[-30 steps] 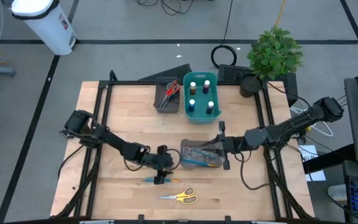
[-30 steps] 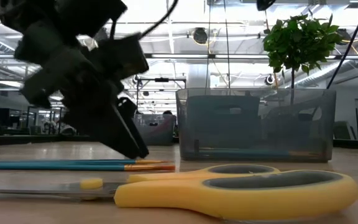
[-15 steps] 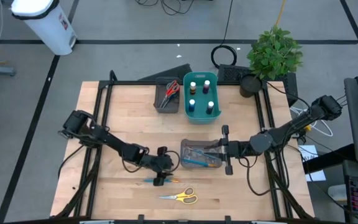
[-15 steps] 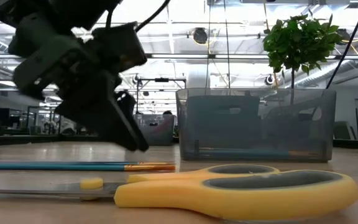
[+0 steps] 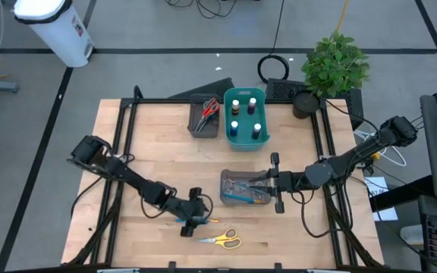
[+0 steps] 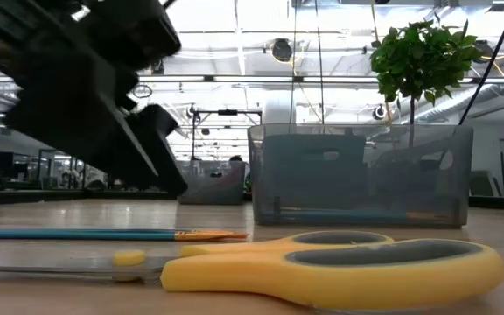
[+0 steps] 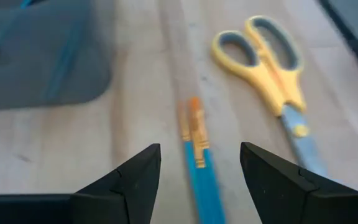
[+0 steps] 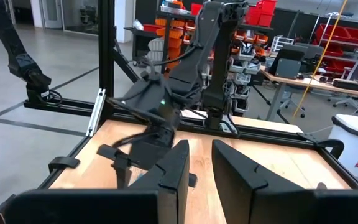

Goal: Pick & Place Paint Supplies
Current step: Put the blue paint brush into the bottom black bin

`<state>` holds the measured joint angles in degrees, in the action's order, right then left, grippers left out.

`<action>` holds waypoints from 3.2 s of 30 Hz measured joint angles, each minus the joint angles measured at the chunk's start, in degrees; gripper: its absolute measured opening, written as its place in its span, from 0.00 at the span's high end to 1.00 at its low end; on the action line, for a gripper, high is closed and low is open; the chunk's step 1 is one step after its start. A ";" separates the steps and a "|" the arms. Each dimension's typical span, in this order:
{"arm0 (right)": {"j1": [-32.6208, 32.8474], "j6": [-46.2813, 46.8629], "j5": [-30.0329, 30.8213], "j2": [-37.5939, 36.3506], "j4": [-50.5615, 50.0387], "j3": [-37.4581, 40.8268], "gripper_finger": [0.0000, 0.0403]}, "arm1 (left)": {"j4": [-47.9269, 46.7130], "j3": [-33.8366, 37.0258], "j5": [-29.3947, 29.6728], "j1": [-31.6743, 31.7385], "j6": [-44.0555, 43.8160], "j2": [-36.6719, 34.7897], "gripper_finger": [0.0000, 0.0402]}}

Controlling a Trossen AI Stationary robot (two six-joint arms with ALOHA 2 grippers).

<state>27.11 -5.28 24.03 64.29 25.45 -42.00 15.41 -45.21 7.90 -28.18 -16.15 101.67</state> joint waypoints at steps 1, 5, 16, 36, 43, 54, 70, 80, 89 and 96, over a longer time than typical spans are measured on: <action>0.00 -0.02 -0.02 0.00 -0.02 0.00 0.85 | 0.12 -0.01 0.26 -0.67 0.39 -0.02 0.43; 0.00 -0.06 -0.02 0.01 -0.02 0.00 0.85 | 1.62 0.00 3.04 -3.26 2.13 0.00 0.43; 0.00 -0.09 -0.04 0.00 0.00 0.02 0.85 | 13.55 -0.23 6.96 -3.64 2.69 5.19 0.43; 0.00 0.04 -0.06 0.00 -0.04 0.02 0.85 | -5.98 -11.64 2.61 -1.24 3.10 12.92 0.43; 0.00 0.07 -0.06 0.00 -0.04 0.02 0.85 | -7.42 -11.61 2.65 -1.18 2.72 12.92 0.54; 0.00 0.07 -0.06 0.00 -0.03 0.02 0.85 | -7.68 -11.47 2.79 -1.10 2.92 13.02 0.86; 0.00 0.07 -0.06 0.00 -0.04 0.02 0.85 | -7.58 -11.34 3.07 -1.18 1.85 13.09 0.76; -0.02 0.09 -0.07 0.00 -0.04 0.02 0.85 | -7.63 -11.32 3.23 -1.12 0.68 13.09 0.60; -0.02 0.07 -0.08 0.00 -0.07 0.02 0.85 | -8.45 -11.13 3.84 -1.18 0.97 10.45 0.61; 0.00 0.07 -0.08 0.00 -0.09 0.02 0.85 | -8.37 -11.15 3.76 -1.21 1.01 10.49 0.62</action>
<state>27.11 -5.21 23.94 64.29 25.36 -41.98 7.04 -56.36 11.66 -29.40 -15.15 112.16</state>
